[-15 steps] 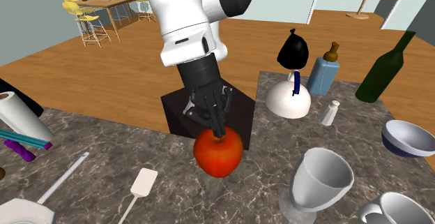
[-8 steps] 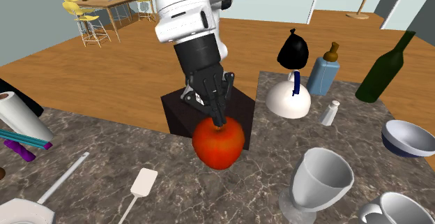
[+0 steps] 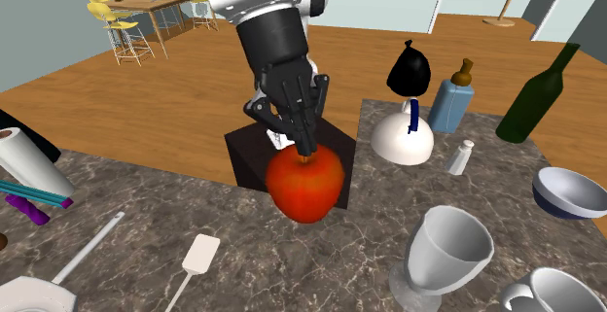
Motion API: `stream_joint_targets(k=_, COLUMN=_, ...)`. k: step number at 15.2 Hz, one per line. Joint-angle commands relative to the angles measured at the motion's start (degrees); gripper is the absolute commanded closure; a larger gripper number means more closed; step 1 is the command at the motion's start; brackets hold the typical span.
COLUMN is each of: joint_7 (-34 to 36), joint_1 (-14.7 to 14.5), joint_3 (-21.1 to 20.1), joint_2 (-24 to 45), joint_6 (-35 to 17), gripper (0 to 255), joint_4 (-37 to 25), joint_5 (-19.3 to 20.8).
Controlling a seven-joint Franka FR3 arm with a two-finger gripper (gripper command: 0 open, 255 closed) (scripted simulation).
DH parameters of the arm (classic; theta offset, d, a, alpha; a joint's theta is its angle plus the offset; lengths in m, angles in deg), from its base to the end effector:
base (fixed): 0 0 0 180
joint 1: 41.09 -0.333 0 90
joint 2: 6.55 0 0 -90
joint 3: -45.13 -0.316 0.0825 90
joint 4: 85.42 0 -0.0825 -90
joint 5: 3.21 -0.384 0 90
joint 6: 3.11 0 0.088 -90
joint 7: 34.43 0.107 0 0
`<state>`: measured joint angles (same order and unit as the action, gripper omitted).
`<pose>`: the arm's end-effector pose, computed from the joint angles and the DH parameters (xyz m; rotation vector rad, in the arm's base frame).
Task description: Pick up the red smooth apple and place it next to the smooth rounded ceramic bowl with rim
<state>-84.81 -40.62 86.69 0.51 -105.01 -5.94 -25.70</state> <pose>0.4894 -0.3547 0.6835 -3.0582 -0.2121 -0.6688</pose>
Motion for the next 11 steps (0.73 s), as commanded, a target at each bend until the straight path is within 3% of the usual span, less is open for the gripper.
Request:
stream_joint_targets(k=1, joint_7=0.08, joint_1=0.68, joint_3=0.21, joint_2=1.02, joint_6=2.15, gripper=255, joint_4=-2.82, joint_5=-0.77)
stream_joint_targets(k=5, joint_7=0.32, joint_1=2.07, joint_3=0.48, joint_2=2.99, joint_6=5.81, gripper=255, joint_4=-7.87, joint_5=-2.3)
stream_joint_targets(k=11, joint_7=8.9, joint_1=-5.81, joint_3=-2.81, joint_2=-1.56, joint_6=-0.41, gripper=255, joint_4=-1.06, joint_5=4.01)
